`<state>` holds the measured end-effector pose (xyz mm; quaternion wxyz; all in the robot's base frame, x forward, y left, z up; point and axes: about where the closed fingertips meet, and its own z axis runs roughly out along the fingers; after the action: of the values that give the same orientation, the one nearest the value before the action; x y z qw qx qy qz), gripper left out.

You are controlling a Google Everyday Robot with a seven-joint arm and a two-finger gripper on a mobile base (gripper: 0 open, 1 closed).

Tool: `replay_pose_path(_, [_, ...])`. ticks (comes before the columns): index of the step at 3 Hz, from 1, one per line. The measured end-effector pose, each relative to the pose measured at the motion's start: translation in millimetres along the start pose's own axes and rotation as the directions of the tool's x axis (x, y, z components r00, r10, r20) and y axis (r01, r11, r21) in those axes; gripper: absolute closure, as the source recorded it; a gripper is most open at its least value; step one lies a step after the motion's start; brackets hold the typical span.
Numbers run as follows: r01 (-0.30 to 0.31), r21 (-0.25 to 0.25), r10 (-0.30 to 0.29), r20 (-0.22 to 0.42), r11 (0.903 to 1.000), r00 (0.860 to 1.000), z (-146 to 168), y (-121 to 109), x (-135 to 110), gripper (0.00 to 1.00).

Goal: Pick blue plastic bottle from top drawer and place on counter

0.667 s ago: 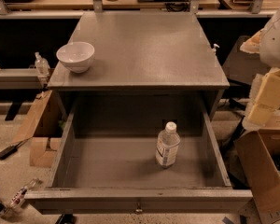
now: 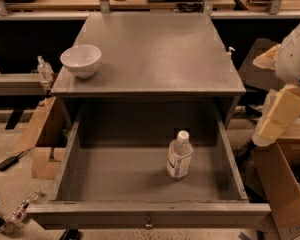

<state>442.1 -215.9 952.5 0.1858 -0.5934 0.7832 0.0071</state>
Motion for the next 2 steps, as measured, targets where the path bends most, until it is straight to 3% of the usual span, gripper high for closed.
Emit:
replay_pose_path(1, [-0.044,-0.037,0.049,0.176,0.9984,0.983,50,1,23,0.00])
replay_pose_path(2, [-0.073,-0.032,0.080,0.388,0.9968,0.918,95,2,35,0.00])
